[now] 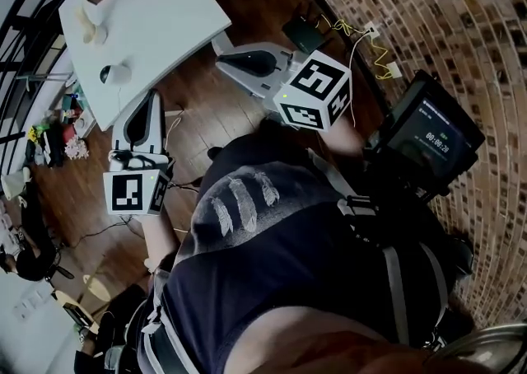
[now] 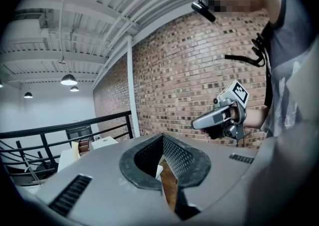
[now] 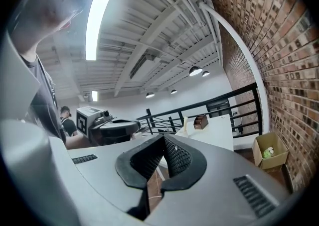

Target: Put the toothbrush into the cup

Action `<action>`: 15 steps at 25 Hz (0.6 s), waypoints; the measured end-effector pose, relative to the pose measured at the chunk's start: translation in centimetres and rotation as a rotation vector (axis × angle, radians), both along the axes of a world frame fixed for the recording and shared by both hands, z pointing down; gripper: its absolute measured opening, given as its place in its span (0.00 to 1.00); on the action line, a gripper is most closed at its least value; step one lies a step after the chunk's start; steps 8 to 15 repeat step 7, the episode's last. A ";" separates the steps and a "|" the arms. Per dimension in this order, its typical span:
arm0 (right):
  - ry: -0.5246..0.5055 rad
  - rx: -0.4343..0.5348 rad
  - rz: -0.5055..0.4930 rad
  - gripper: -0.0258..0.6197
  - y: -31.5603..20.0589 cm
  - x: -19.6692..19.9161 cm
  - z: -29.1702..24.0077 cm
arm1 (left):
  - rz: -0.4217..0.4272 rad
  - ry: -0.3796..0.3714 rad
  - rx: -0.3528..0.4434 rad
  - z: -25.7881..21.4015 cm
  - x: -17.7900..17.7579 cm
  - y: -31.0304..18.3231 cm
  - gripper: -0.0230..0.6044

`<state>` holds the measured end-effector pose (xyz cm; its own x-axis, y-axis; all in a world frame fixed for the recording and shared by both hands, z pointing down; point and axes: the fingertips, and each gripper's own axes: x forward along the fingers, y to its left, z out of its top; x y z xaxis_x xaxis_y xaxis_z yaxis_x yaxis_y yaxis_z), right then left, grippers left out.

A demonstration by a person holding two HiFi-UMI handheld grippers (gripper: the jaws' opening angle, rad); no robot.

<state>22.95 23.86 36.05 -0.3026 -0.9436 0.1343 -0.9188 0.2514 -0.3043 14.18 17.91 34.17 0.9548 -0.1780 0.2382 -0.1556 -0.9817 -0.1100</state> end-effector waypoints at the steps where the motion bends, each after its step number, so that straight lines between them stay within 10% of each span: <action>1: 0.003 0.001 0.001 0.04 0.2 0.2 0.0 | 0.003 0.004 -0.004 0.0 0.5 0.2 0.03; 15: 0.024 0.002 -0.024 0.04 0.4 0.3 -0.4 | 0.045 0.007 -0.019 0.4 1.5 0.9 0.03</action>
